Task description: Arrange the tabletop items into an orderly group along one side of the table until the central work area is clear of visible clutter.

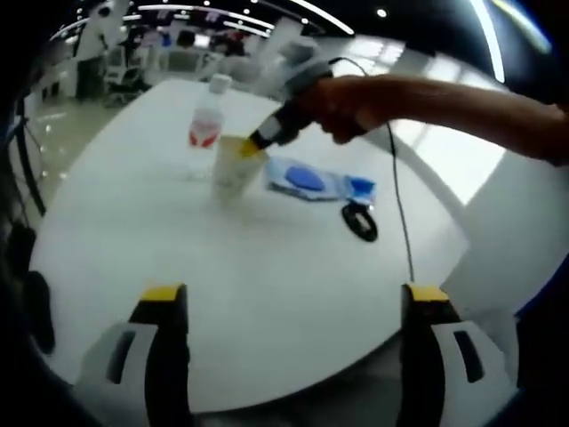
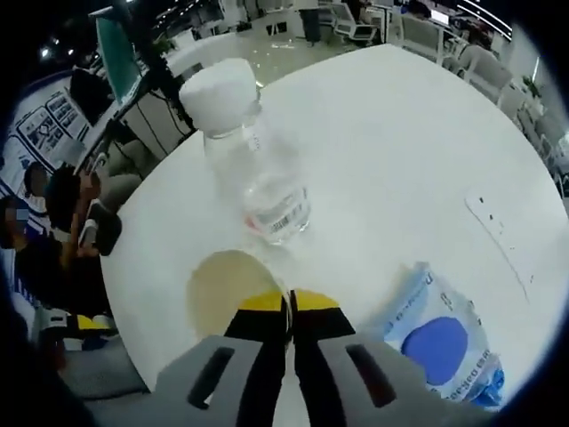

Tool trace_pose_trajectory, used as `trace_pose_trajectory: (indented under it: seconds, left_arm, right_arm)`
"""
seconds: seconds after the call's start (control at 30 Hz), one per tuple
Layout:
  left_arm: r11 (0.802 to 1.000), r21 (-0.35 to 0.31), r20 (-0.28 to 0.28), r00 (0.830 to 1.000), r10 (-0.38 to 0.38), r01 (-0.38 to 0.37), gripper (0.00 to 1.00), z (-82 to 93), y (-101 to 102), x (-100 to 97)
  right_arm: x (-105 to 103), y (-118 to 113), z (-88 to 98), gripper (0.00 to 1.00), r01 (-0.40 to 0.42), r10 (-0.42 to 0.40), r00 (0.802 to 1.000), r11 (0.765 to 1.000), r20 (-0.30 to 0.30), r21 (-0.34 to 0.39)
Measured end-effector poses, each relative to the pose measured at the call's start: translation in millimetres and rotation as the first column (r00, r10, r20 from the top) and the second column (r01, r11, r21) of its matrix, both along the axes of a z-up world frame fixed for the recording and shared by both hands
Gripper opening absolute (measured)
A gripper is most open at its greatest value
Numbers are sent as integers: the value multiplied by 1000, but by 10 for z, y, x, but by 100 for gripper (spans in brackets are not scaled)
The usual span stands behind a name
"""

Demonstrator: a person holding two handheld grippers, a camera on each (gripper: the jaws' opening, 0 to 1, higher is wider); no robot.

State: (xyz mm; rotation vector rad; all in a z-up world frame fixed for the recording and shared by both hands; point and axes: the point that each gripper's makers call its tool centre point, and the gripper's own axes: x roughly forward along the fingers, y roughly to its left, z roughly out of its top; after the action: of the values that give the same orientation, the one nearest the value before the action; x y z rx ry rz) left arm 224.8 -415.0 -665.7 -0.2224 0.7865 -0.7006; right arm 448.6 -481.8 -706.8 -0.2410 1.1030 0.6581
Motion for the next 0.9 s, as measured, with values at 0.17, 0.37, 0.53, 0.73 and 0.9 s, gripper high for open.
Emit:
trace_pose_trajectory:
  seconds: [0.17, 0.37, 0.53, 0.73, 0.9]
  left_arm:
    - [1000, 9, 3, 1000, -5, 5, 96, -11, 9, 2]
    - [1000, 6, 6, 1000, -3, 3, 96, -14, 7, 6]
    - [1000, 12, 7, 1000, -11, 11, 97, -22, -1, -6]
    - [1000, 22, 10, 1000, -19, 19, 97, -12, -27, -25]
    - [999, 30, 17, 1000, -22, 21, 98, -22, -24, -24]
  right_arm:
    - [193, -241, 100, 0, 55, -54, 998, 998, 35, -14]
    - [481, -465, 149, 0, 126, -125, 990, 992, 58, -11]
    - [474, -535, 153, 0, 147, -146, 987, 989, 61, -17]
    - [563, -611, 122, 0, 178, -176, 982, 983, 62, -35]
    - [552, -627, 94, 0, 192, -190, 981, 980, 51, -46]
